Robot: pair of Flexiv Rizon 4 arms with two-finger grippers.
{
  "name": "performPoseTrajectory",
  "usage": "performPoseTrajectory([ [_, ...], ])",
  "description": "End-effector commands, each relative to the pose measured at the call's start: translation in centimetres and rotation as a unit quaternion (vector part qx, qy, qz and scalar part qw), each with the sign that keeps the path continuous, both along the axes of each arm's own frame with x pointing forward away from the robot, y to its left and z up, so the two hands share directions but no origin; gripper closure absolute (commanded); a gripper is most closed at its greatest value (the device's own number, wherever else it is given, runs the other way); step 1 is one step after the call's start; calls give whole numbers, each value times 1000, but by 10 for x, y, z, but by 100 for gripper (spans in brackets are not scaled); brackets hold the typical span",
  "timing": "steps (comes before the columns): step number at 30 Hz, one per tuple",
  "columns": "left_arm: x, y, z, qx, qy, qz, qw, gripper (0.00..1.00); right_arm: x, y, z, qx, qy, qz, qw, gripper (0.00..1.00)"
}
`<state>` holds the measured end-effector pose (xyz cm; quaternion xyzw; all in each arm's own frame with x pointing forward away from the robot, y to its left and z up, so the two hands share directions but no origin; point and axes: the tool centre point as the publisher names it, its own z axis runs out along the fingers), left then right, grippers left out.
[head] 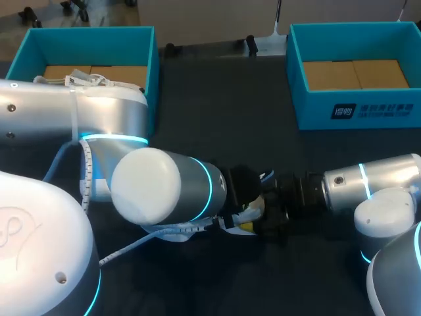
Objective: Take the shoe out of the shoebox, open the shoe tongue, remove and reinsert the insole, then place the shoe into the shoebox
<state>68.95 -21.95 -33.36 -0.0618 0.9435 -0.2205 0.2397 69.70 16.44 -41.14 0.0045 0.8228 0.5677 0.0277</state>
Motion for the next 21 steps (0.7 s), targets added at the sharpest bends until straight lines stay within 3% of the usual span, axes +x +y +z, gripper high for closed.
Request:
performPoseTrajectory([
  [1, 2, 7, -6, -12, 2, -6, 1000, 52, -1, 1, 1, -3, 0, -1, 1000, 100],
  [6, 2, 7, -9, -24, 8, -9, 1000, 53, -1, 1, 1, -3, 0, -1, 1000, 100],
  [10, 1, 5, -12, -28, 8, -9, 1000, 62, -1, 1, 1, -3, 0, -1, 1000, 100],
  [13, -1, 5, -13, -31, 9, -10, 999, 64, -1, 1, 1, -3, 0, -1, 1000, 100],
  [15, -1, 4, -13, -34, 9, -8, 999, 75, -1, 1, 1, -3, 0, -1, 1000, 100],
  [17, 0, 3, -12, -36, 9, -5, 999, 98, -1, 1, 1, -3, 0, -1, 1000, 100],
  [21, 1, 1, -6, -43, 9, 1, 999, 100, -1, 1, 1, -3, 0, -1, 1000, 100],
])
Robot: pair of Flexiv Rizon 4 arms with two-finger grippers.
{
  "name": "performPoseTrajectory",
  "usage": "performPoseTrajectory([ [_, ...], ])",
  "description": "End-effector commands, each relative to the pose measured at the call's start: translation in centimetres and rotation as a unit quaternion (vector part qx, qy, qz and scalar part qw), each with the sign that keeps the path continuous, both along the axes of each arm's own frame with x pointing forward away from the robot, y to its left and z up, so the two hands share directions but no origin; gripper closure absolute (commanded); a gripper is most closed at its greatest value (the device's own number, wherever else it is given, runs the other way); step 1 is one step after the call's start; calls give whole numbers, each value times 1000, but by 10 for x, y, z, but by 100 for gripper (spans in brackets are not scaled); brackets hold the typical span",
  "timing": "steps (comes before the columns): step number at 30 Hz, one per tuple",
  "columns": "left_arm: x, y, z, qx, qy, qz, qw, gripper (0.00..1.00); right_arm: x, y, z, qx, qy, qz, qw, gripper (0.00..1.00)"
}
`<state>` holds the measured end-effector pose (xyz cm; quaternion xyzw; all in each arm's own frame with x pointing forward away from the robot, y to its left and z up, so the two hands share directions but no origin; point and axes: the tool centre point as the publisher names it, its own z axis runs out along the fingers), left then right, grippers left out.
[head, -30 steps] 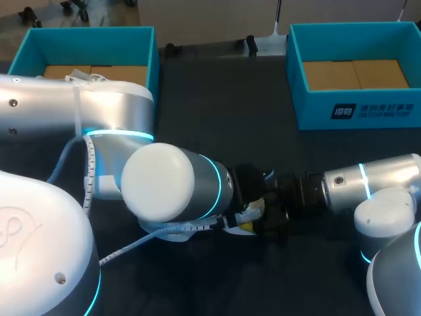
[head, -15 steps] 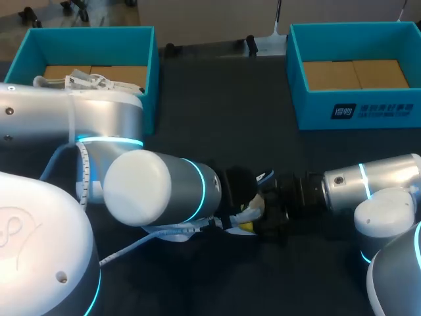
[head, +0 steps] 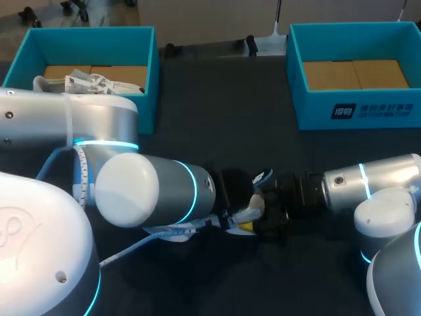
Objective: Take the shoe out of the shoebox, open the shoe tongue, remove and reinsert the insole, then place the shoe into the shoebox
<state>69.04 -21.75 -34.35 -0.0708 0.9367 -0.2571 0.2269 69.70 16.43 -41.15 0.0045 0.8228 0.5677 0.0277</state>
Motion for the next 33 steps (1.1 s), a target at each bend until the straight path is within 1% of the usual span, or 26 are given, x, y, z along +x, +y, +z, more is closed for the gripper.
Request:
performPoseTrajectory([
  [1, 2, -2, 6, -11, 6, 4, 1000, 100, -1, 1, 1, -3, 0, -1, 1000, 100],
  [8, 18, -9, 26, -39, 49, -6, 998, 100, -1, 1, 1, -3, 0, -1, 1000, 100],
  [13, 24, -20, 46, -47, 79, -17, 996, 100, -1, 1, 1, -3, 0, -1, 1000, 100],
  [19, 28, -34, 70, -62, 134, -36, 988, 100, -1, 1, 1, -3, 0, -1, 1000, 100],
  [25, 31, -44, 100, -76, 188, -52, 978, 100, -1, 1, 1, -3, 0, -1, 1000, 100],
  [29, 32, -47, 121, -85, 216, -68, 970, 100, -1, 1, 1, -3, 0, -1, 1000, 100],
  [33, 30, -49, 150, -90, 216, -98, 967, 100, -1, 1, 1, -3, 0, -1, 1000, 100],
])
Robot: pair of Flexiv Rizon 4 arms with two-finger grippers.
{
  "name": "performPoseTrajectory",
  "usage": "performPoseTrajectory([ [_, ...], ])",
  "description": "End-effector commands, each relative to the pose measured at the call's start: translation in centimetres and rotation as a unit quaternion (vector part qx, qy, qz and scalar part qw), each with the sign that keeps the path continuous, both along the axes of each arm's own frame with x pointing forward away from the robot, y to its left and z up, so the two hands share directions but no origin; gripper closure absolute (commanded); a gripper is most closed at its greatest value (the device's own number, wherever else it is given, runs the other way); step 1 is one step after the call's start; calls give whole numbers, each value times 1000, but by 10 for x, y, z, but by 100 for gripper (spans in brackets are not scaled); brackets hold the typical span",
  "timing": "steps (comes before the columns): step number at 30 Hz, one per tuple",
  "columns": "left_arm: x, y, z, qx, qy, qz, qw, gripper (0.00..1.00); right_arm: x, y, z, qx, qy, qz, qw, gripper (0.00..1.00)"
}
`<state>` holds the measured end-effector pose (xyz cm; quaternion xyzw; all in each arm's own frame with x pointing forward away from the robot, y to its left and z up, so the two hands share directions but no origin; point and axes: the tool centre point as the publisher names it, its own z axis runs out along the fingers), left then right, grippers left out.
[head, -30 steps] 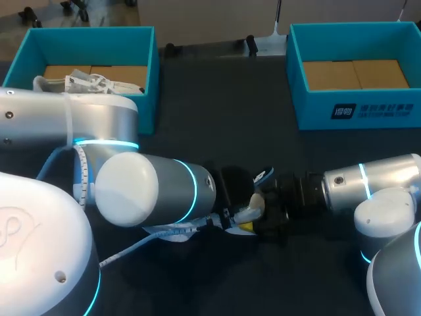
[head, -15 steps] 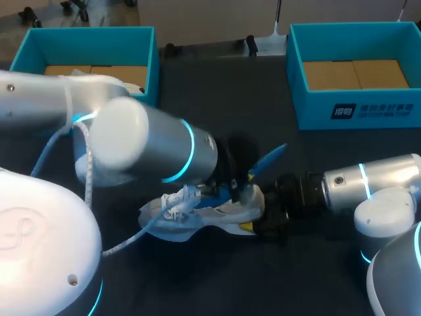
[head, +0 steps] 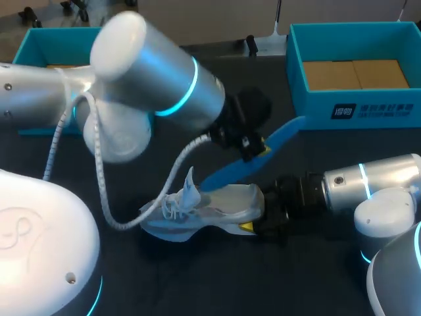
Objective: Take the shoe out of the shoebox, open the shoe tongue, remove and reinsert the insole, then place the shoe into the shoebox
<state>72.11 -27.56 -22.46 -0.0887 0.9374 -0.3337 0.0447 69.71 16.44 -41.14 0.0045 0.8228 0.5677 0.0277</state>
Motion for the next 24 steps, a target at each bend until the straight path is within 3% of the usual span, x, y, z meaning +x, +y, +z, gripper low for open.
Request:
performPoseTrajectory([
  [1, -2, 10, 40, -18, 46, -66, 997, 100, -1, 1, 1, -3, 0, -1, 1000, 100],
  [12, -3, 14, 129, -116, 56, -113, 985, 100, -1, 1, 1, -3, 0, -1, 1000, 100],
  [24, -3, 14, 129, -116, 56, -113, 985, 100, -1, 1, 1, -3, 0, -1, 1000, 100],
])
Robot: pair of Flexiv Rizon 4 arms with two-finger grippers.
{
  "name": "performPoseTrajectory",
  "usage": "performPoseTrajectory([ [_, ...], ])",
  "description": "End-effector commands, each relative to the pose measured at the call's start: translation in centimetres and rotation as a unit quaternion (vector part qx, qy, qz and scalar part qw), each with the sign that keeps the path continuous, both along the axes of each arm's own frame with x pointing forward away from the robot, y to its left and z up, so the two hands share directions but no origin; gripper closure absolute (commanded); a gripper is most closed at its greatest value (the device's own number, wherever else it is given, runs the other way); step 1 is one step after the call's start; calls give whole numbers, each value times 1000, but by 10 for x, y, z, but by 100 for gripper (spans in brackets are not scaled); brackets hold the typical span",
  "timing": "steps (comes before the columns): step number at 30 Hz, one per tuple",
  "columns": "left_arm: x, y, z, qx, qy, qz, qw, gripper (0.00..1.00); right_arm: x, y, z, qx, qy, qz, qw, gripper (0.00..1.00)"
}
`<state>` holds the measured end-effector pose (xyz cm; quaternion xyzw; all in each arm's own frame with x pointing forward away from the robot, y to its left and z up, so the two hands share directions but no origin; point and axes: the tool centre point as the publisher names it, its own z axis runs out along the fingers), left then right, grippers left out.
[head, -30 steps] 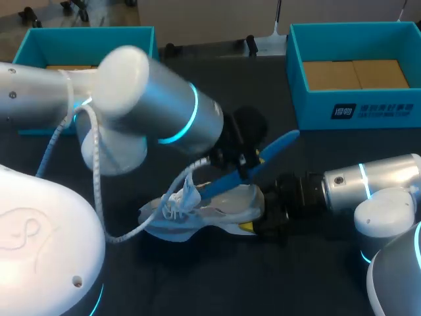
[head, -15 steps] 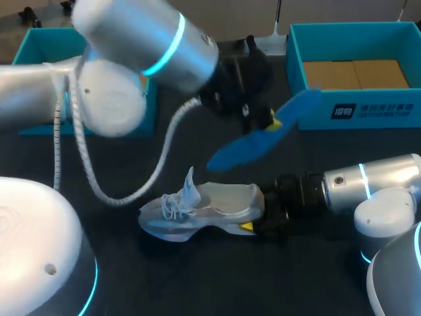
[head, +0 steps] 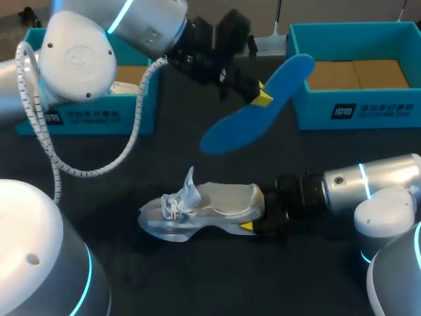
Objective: Take the shoe out of the shoebox, open the shoe tongue, remove and reinsert the insole, then place the shoe into the shoebox
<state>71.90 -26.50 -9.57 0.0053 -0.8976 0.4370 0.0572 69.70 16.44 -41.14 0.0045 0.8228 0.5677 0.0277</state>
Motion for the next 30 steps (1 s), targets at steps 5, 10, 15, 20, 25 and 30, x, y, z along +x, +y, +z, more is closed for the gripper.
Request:
performPoseTrajectory([
  [5, -19, 15, 7, -80, 34, 20, 996, 100, -1, 1, 1, -3, 0, -1, 1000, 100],
  [10, -40, 33, 45, -148, -5, 41, 988, 100, -1, 1, 1, -3, 0, -1, 1000, 100],
  [15, -54, 49, 78, -195, -14, 59, 979, 100, -1, 1, 1, -3, 0, -1, 1000, 100],
  [20, -54, 53, 96, -168, -5, 61, 984, 100, -1, 1, 1, -3, 0, -1, 1000, 100],
  [25, -54, 53, 96, -168, -5, 61, 984, 100, -1, 1, 1, -3, 0, -1, 1000, 100],
  [30, -55, 55, 98, -172, -6, 63, 983, 100, -1, 1, 1, -3, 0, -1, 1000, 100],
])
